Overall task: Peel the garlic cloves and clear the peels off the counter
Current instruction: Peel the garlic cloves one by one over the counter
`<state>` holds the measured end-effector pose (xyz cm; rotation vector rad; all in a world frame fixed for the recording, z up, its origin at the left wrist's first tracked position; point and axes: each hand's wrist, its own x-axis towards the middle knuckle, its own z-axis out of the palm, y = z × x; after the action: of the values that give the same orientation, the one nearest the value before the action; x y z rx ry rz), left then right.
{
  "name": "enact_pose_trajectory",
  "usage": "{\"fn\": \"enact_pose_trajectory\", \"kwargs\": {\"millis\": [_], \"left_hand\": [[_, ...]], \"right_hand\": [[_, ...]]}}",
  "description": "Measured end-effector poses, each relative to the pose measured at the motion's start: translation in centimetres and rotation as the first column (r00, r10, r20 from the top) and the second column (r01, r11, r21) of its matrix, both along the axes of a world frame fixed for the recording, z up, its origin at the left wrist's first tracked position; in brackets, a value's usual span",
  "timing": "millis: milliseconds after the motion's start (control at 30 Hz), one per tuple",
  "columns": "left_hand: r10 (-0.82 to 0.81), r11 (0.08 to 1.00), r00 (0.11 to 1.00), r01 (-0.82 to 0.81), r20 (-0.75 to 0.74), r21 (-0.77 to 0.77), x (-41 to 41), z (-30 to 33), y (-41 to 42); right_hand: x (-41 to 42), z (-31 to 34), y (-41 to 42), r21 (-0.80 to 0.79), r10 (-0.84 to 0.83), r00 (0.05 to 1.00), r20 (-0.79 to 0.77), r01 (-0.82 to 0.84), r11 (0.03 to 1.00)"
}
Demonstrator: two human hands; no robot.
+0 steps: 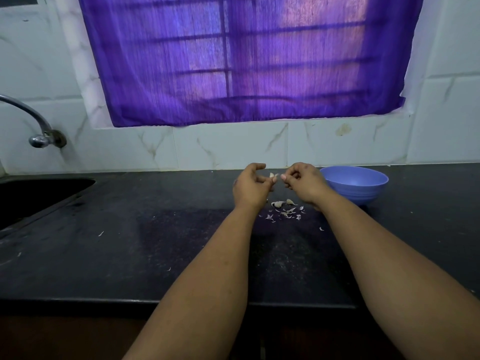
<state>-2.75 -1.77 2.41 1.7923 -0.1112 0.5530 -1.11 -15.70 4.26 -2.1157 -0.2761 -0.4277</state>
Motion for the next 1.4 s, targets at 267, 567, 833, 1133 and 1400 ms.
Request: {"fn": "enact_pose_trajectory", "kwargs": {"millis": [267,567,833,1133,1400], "left_hand": [[-0.022,0.999,0.999,0.021,0.023,0.040,-0.1,0.0,-0.1],[-0.024,0.997,1.000,0.023,0.019,0.073,0.0,0.0,-0.2],[-0.012,0.998,1.000,0.011,0.025,0.062,0.1,-0.1,-0.3],[-0.110,0.990,0.994,0.112,0.024,-0.083,-0.1,0.1,-0.6],[-0.138,0.975,0.990,0.141,0.032,-0.174,-0.8,0.5,-0.6]], "right_hand": [[-0.4,0.2,-0.5,0.113,0.020,1.000,-0.019,-0.018,0.993],[-0.6,0.3,-0.3,0.134,0.033,0.999,-0.001,-0.032,0.990],[-0.9,0.1,0.2,0.075,0.049,0.998,0.035,-0.051,0.996],[-0.7,0.2,0.1,0.233,0.094,0.996,0.008,-0.093,0.968],[-0.3,0.2,0.4,0.281,0.086,0.996,-0.023,-0.076,0.957]]}}
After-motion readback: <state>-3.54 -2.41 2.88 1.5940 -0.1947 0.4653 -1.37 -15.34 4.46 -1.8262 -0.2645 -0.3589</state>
